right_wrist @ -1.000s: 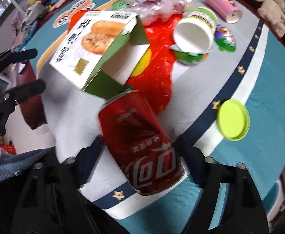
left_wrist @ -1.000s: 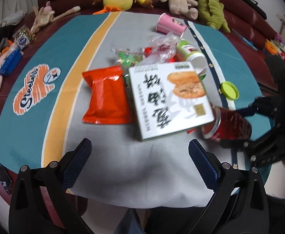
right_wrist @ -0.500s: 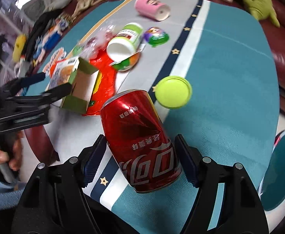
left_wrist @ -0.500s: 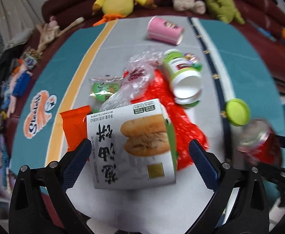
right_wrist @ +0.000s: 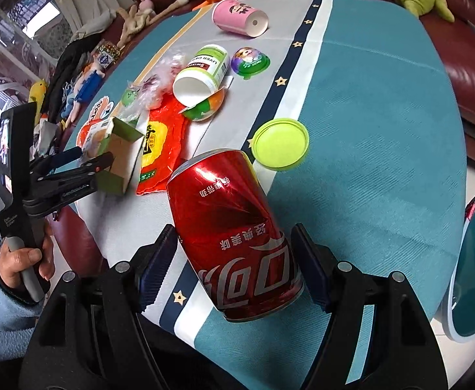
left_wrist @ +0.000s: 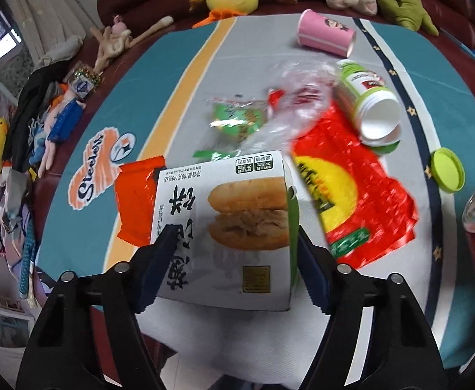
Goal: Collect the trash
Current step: 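Grasp the bread snack box with the left tool while the right tool grasps the red can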
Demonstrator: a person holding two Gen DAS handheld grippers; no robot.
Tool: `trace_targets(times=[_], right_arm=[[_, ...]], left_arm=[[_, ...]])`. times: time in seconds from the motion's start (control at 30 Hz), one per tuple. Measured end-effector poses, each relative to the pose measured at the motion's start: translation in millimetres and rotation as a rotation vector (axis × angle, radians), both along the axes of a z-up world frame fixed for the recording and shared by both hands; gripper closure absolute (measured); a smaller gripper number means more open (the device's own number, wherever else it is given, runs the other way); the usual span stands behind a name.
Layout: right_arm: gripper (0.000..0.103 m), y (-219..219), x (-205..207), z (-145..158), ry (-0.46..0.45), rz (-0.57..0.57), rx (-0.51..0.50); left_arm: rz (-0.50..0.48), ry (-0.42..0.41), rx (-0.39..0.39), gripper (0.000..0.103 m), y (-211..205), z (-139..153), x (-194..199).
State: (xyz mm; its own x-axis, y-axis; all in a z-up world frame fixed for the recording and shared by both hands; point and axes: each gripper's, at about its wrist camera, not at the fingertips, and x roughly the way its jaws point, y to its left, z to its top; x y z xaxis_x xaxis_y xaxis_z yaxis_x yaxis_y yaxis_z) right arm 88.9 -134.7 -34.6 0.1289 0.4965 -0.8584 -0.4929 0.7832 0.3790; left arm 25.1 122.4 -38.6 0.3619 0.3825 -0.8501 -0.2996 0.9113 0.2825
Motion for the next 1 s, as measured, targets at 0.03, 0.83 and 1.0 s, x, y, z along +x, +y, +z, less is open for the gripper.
trace_targets(times=[0.03,0.83,1.0], right_arm=[[0.034,2,-1,1,-0.001,0.003,-0.006],[0.034,40,-21,28,-0.065,-0.039,-0.14],[0.034,46,-21,38,-0.082,-0.046,-0.163]], left_arm=[[0.005,-0.004,-0.001,0.031,3,1,-5],[-0.141,-0.254,-0.405,0.089,48,50,-43],[-0.168,-0.255,-0.394,0.086,53,45,-41]])
